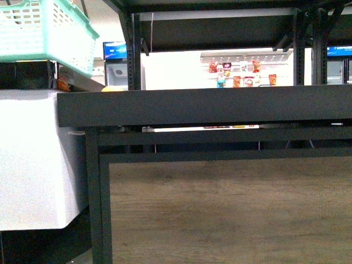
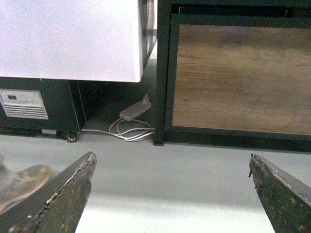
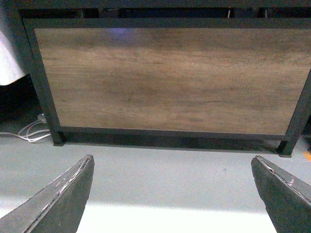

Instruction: Pick lemon from shelf

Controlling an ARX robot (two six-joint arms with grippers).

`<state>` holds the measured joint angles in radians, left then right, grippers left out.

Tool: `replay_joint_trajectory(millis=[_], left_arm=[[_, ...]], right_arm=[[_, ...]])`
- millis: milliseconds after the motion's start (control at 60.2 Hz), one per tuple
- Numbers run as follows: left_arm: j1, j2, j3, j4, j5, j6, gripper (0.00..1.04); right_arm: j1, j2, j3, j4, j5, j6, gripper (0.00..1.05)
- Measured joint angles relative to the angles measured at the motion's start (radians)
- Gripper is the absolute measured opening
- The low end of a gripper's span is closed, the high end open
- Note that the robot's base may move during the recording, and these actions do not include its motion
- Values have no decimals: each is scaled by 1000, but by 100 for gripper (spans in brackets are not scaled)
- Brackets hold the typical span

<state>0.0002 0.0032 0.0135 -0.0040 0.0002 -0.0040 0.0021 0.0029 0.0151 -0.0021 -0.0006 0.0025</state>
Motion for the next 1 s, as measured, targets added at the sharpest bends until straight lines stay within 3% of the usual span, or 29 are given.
replay_joint_trajectory(millis=[997], left_arm=[[0,0,0,0,0,0,97]], right_arm=[[0,0,0,0,0,0,97]])
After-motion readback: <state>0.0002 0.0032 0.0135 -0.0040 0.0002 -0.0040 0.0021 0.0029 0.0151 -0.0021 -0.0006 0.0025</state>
